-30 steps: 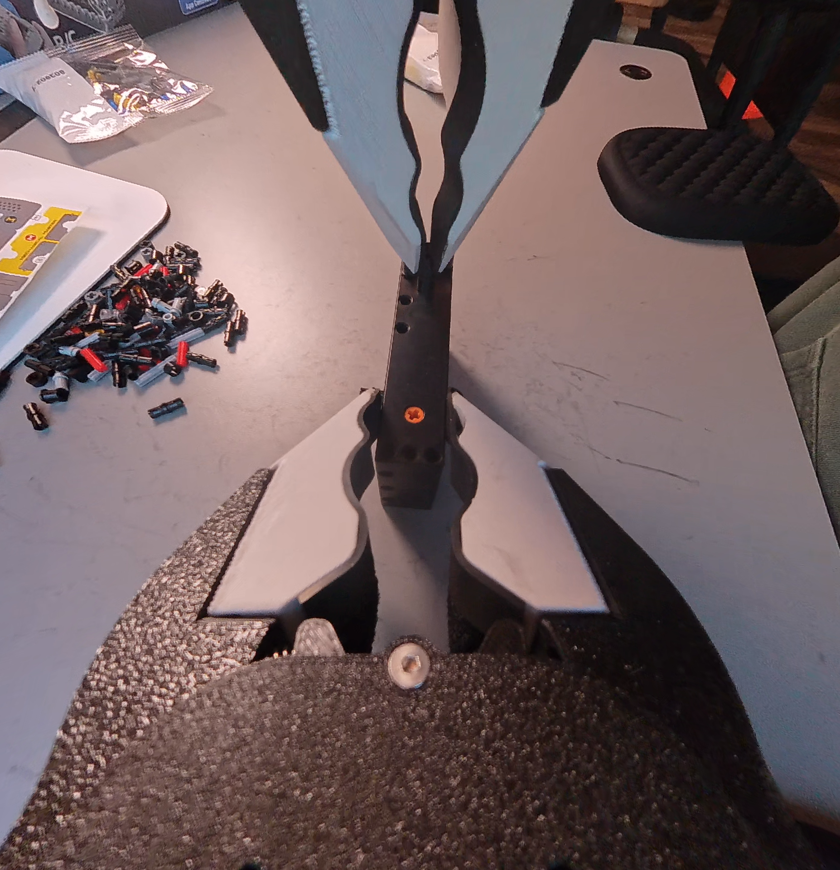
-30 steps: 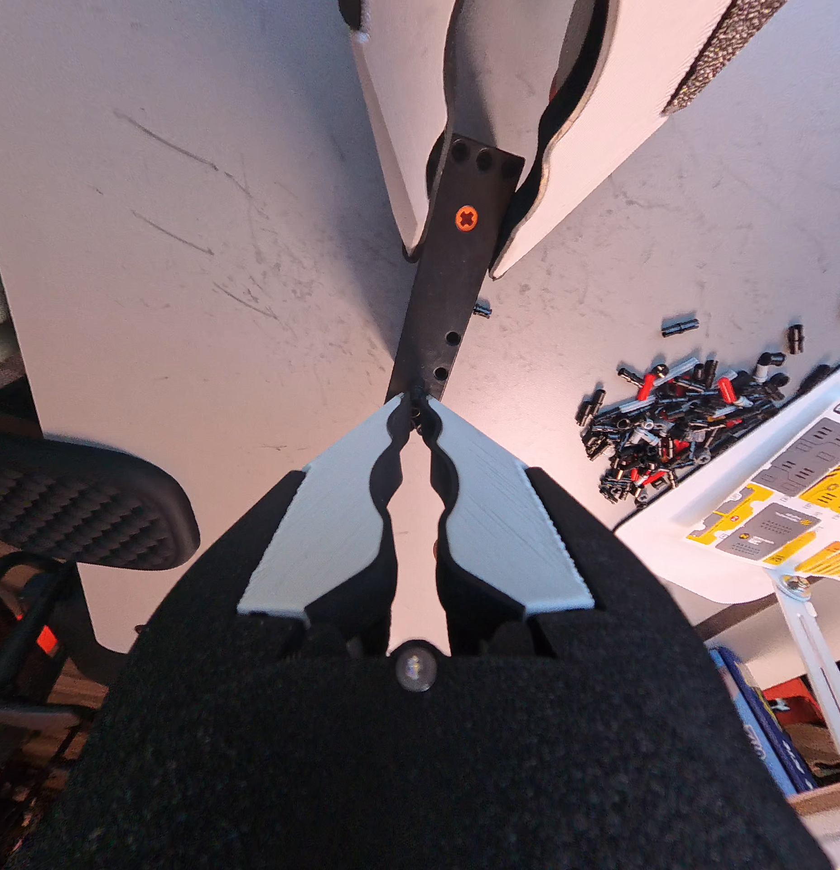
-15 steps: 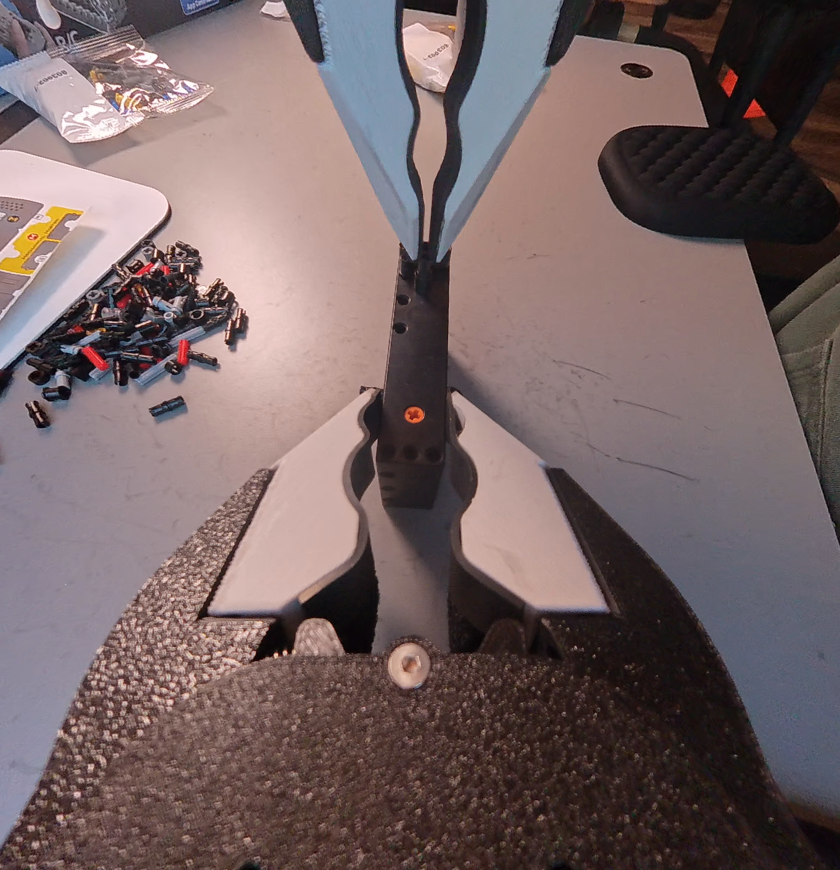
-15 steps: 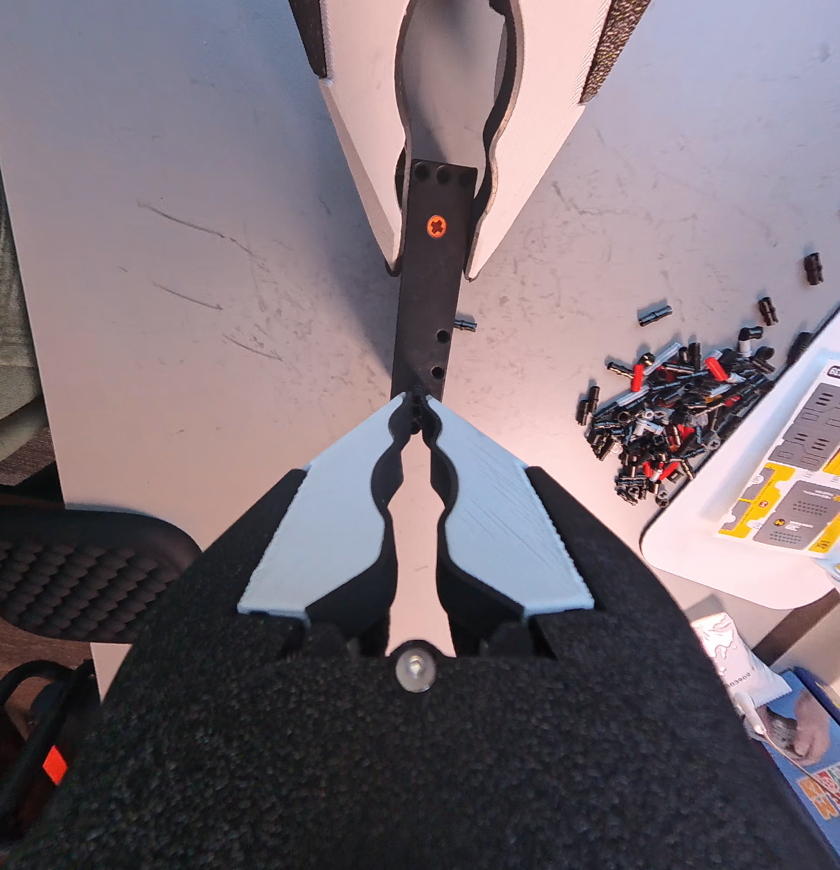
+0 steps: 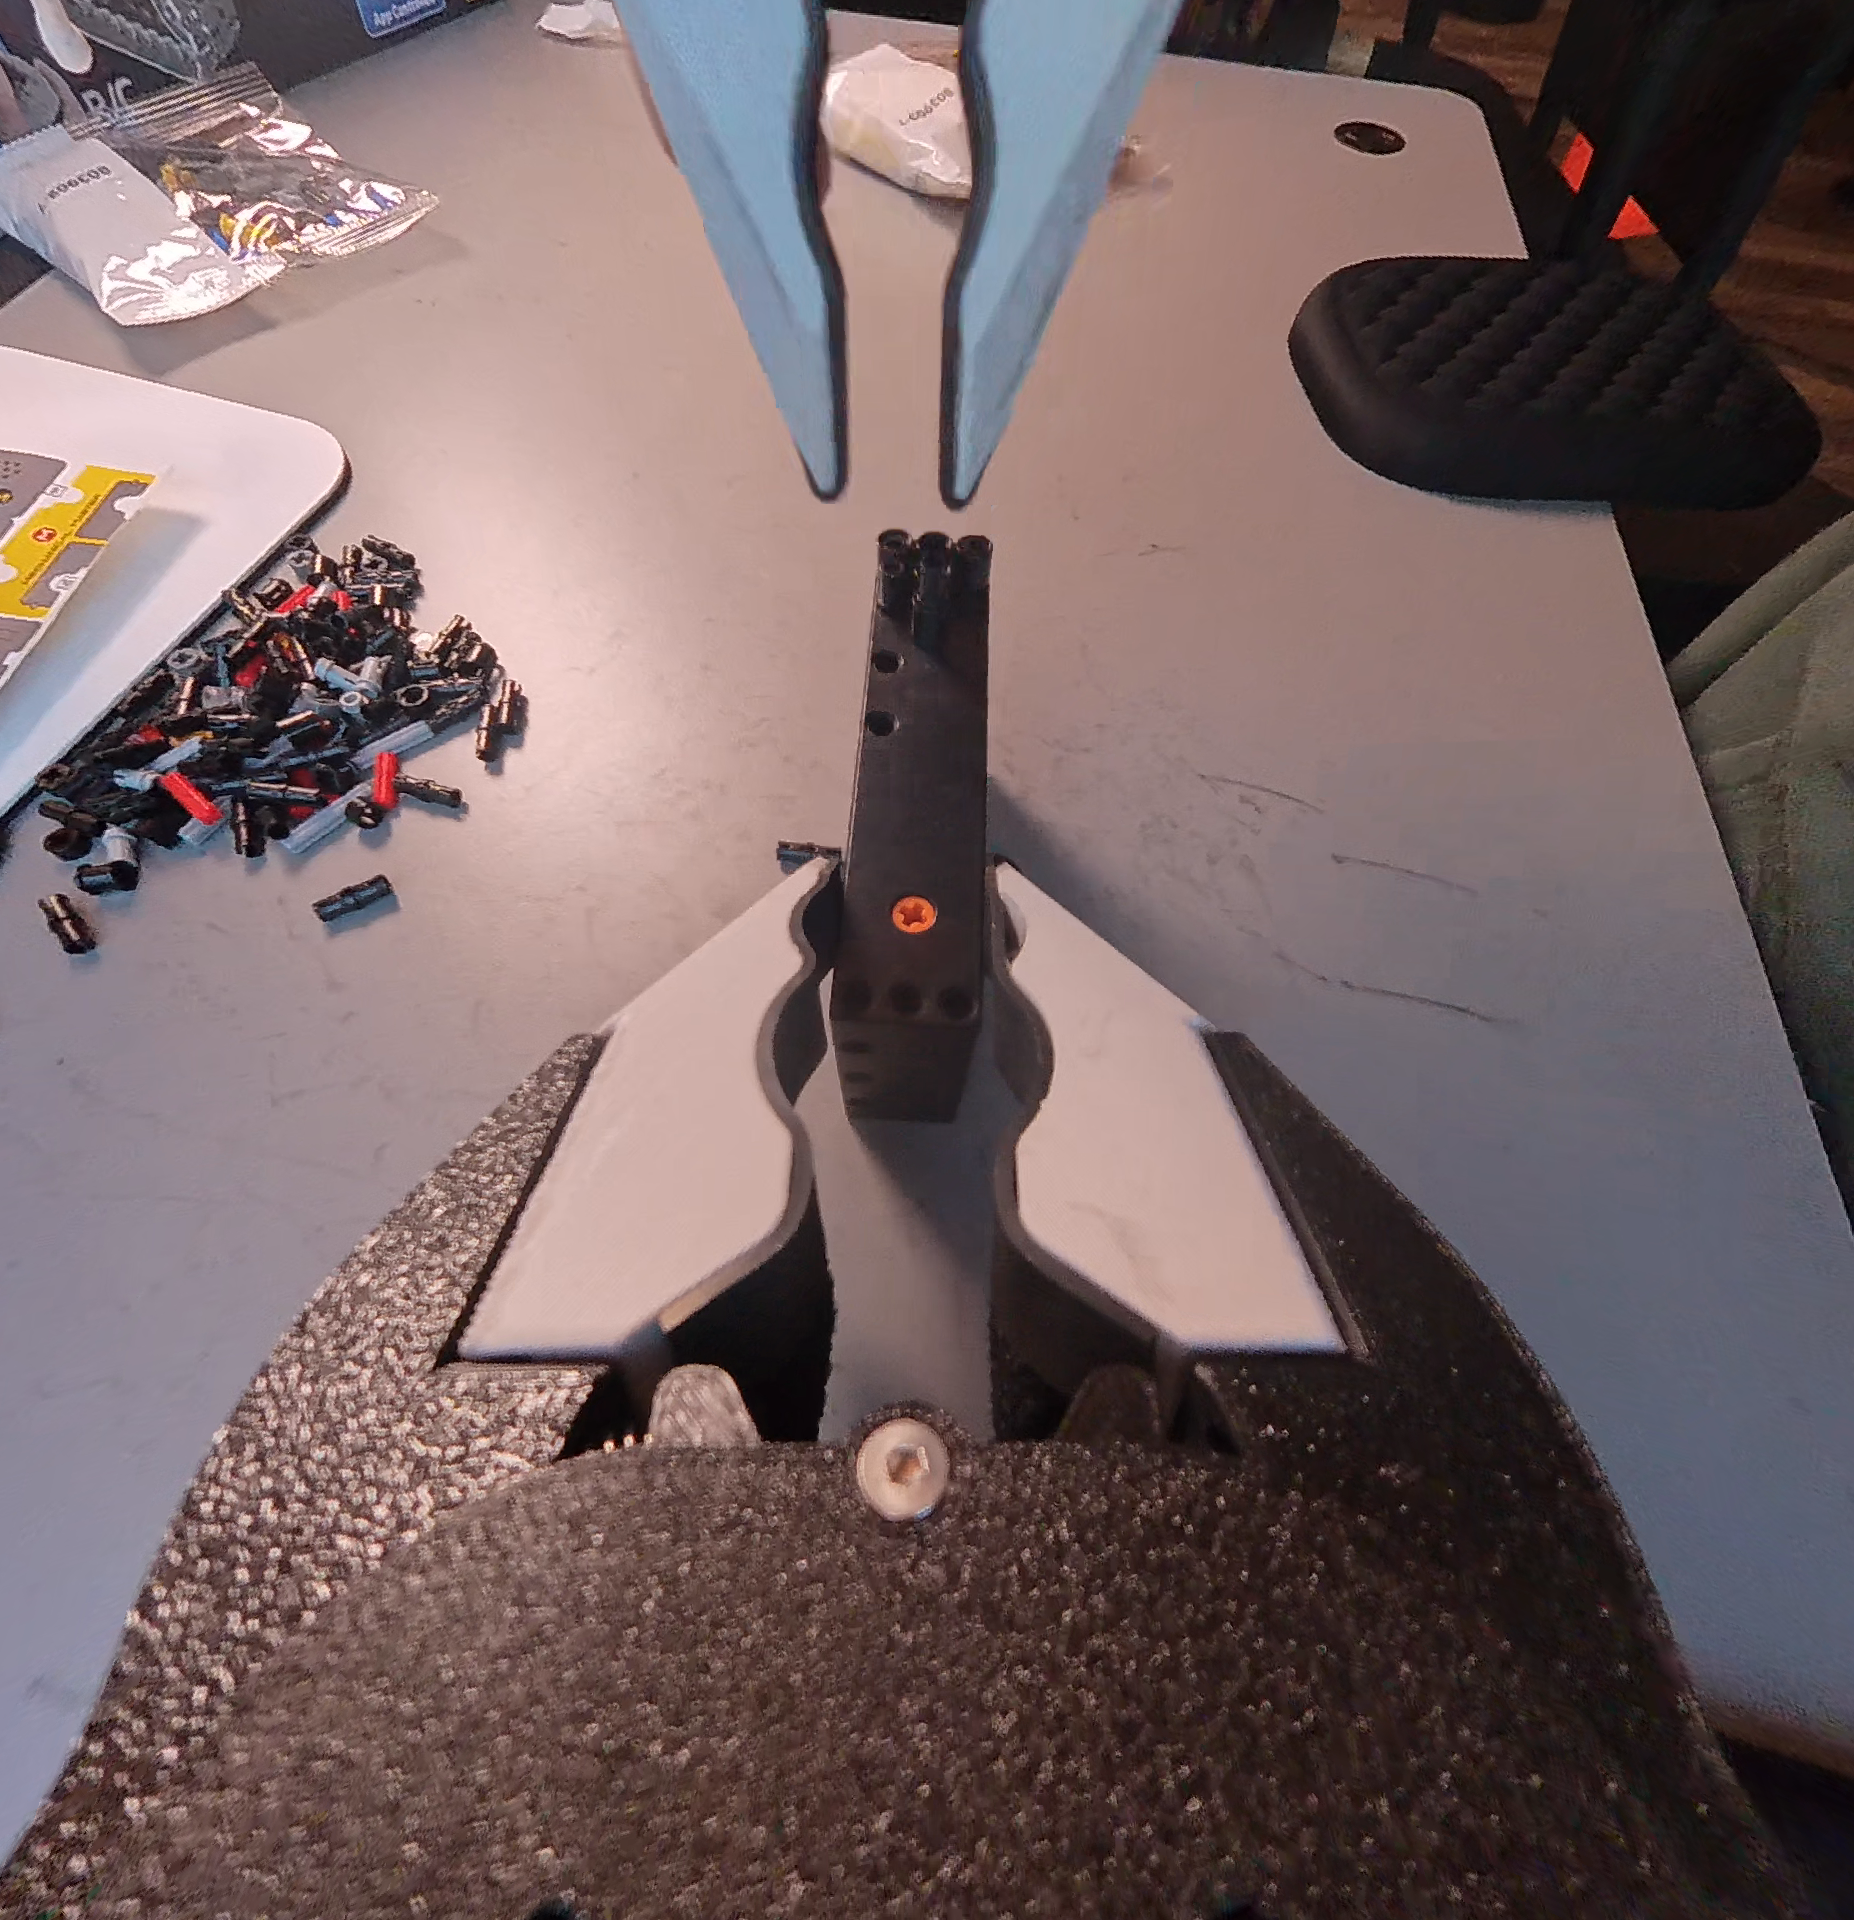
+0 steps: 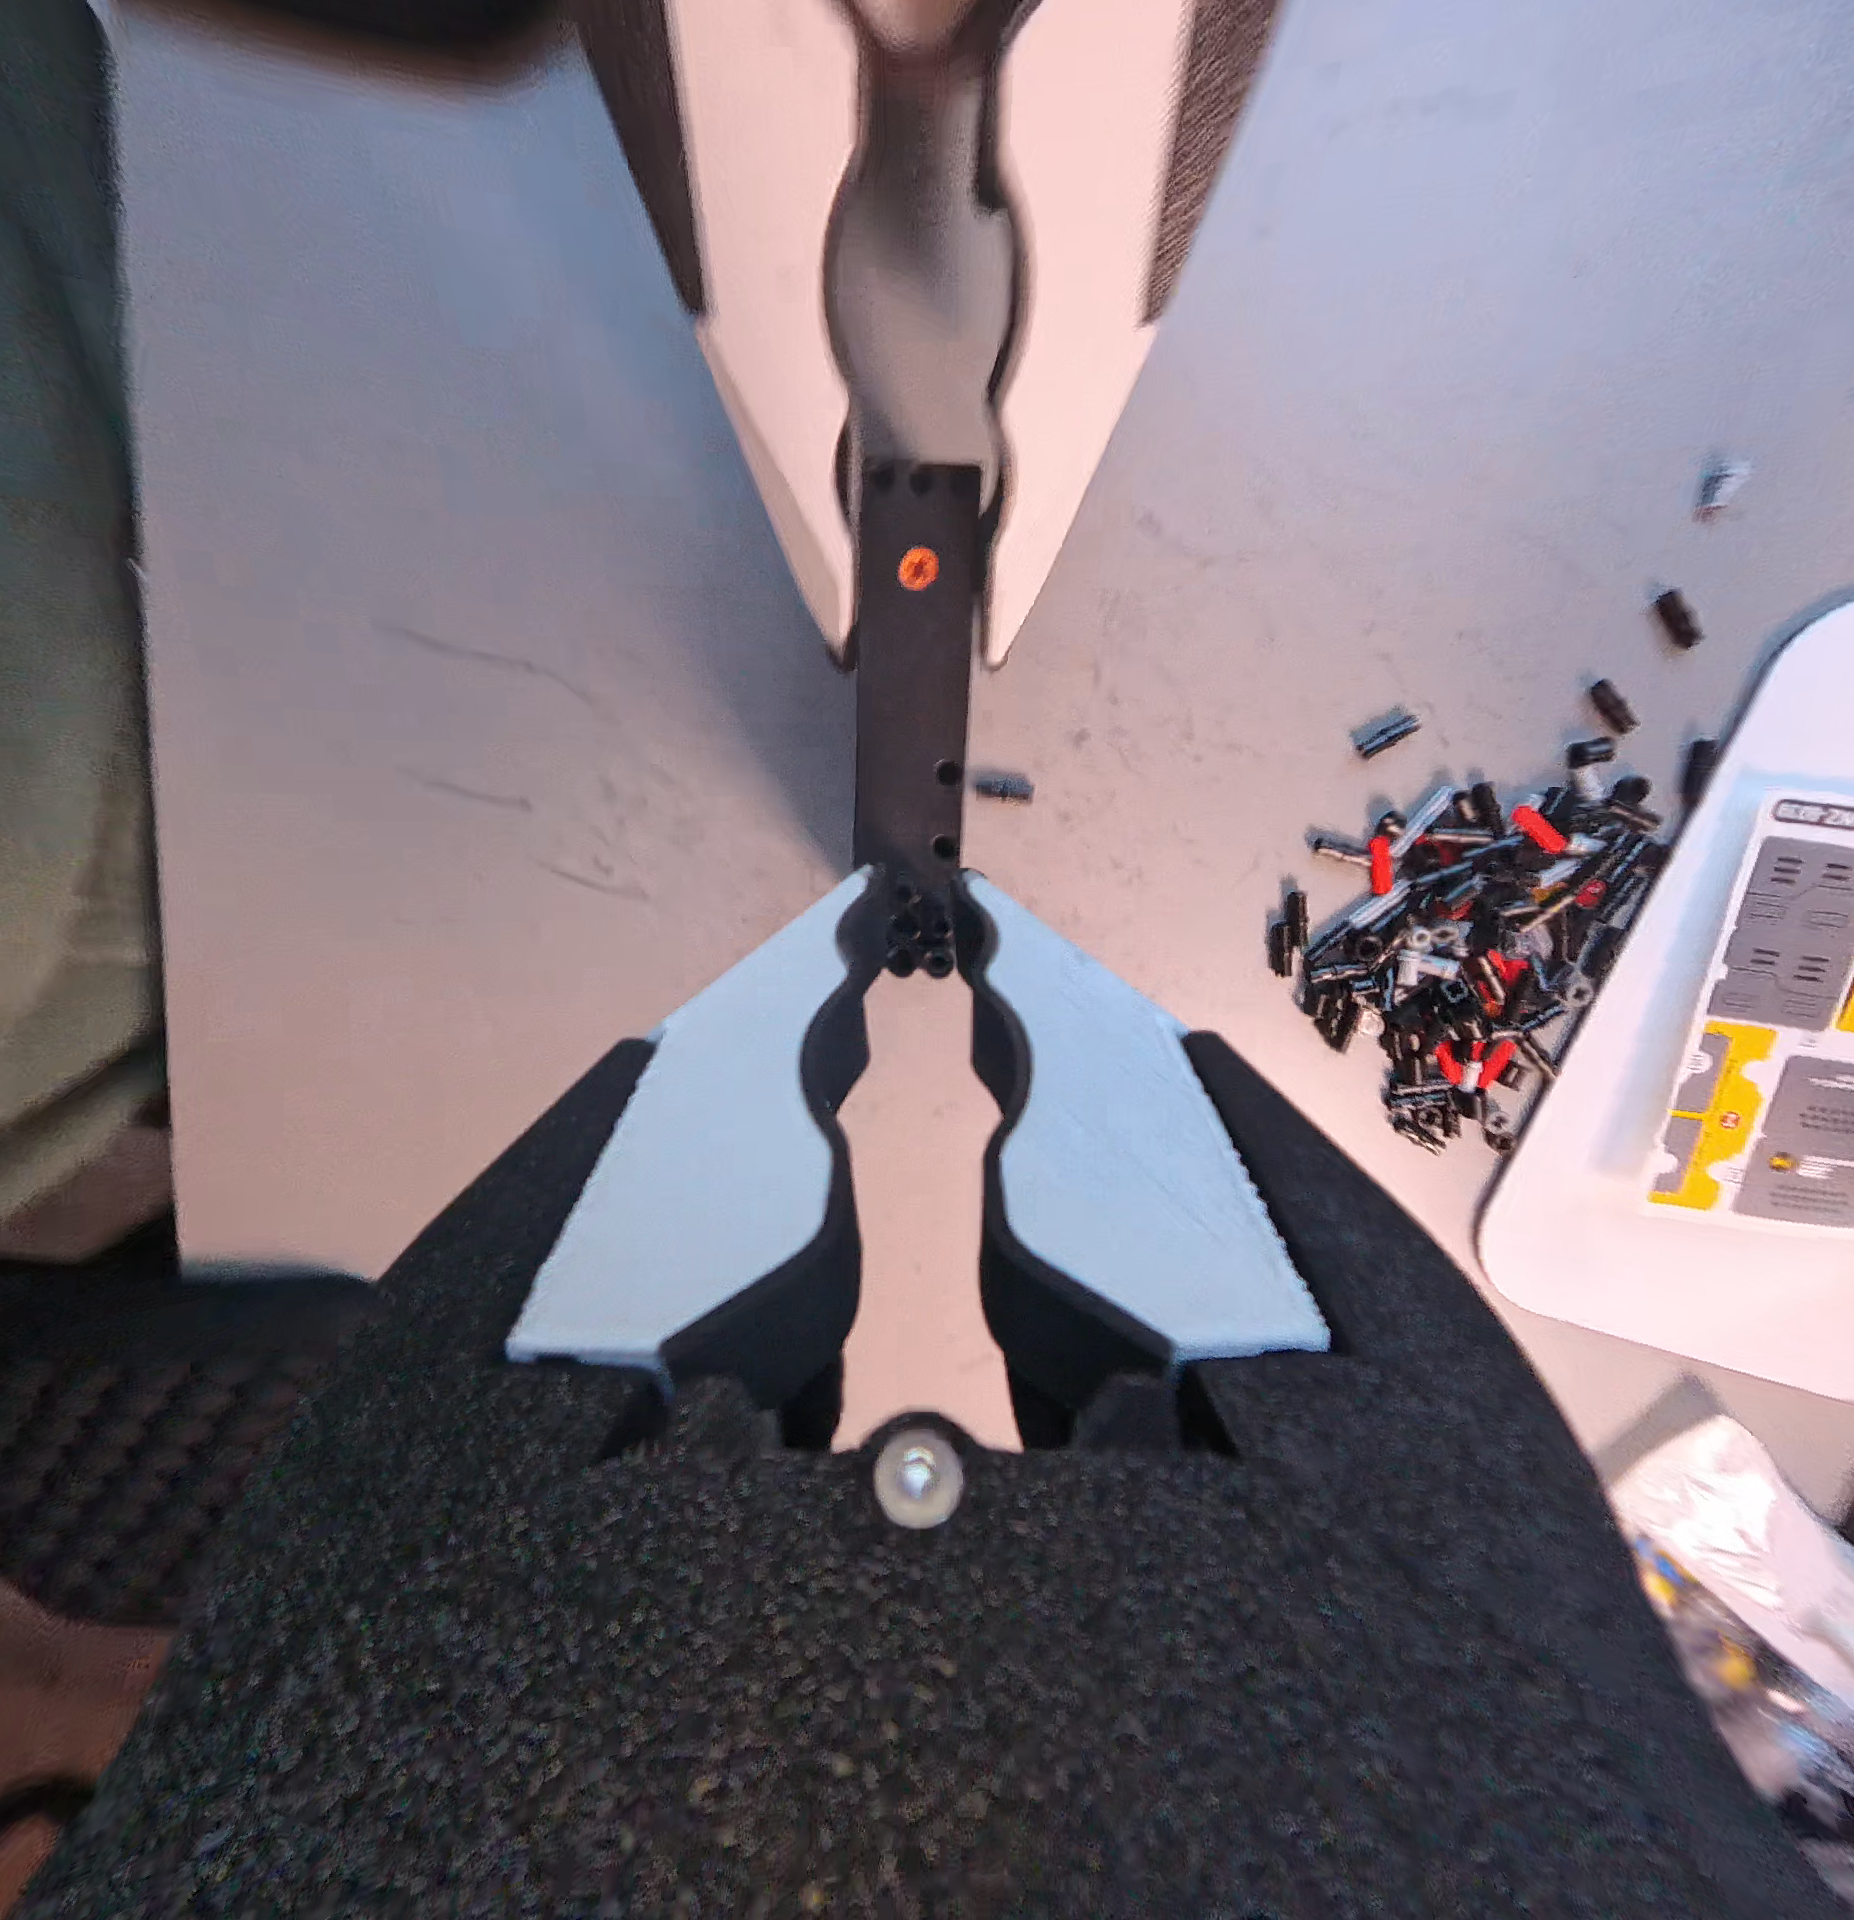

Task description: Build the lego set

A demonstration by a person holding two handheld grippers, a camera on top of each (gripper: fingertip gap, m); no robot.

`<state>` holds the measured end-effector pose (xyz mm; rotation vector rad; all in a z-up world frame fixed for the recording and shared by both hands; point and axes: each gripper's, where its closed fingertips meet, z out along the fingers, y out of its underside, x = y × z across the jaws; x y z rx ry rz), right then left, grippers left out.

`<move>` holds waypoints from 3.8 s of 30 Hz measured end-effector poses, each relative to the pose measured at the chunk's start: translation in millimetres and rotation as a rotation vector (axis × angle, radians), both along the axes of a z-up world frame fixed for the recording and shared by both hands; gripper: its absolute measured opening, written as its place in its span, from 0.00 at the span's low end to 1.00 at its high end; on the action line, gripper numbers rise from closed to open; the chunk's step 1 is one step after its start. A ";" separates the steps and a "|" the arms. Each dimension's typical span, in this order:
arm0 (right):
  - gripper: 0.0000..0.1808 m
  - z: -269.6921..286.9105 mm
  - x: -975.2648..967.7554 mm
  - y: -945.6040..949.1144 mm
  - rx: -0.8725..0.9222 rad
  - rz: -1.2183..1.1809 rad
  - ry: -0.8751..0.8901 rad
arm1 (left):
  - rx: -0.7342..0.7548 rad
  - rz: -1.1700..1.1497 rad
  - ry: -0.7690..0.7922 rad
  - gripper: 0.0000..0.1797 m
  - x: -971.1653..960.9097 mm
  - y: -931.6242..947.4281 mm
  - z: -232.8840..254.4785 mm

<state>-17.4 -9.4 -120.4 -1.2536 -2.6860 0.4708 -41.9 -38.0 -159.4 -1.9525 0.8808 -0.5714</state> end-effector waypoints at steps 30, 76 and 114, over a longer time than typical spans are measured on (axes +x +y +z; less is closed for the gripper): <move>0.13 -81.0 -23.9 8.8 -0.228 0.317 0.185 | 0.005 -0.167 -0.100 0.14 1.1 -25.4 12.1; 0.03 81.6 56.6 -67.9 -0.170 0.147 0.868 | -0.045 -0.214 -0.596 0.02 91.8 -38.2 116.6; 0.01 -5.9 27.8 -7.4 -0.043 0.105 0.213 | -0.042 0.024 0.023 0.27 9.5 -10.8 -2.5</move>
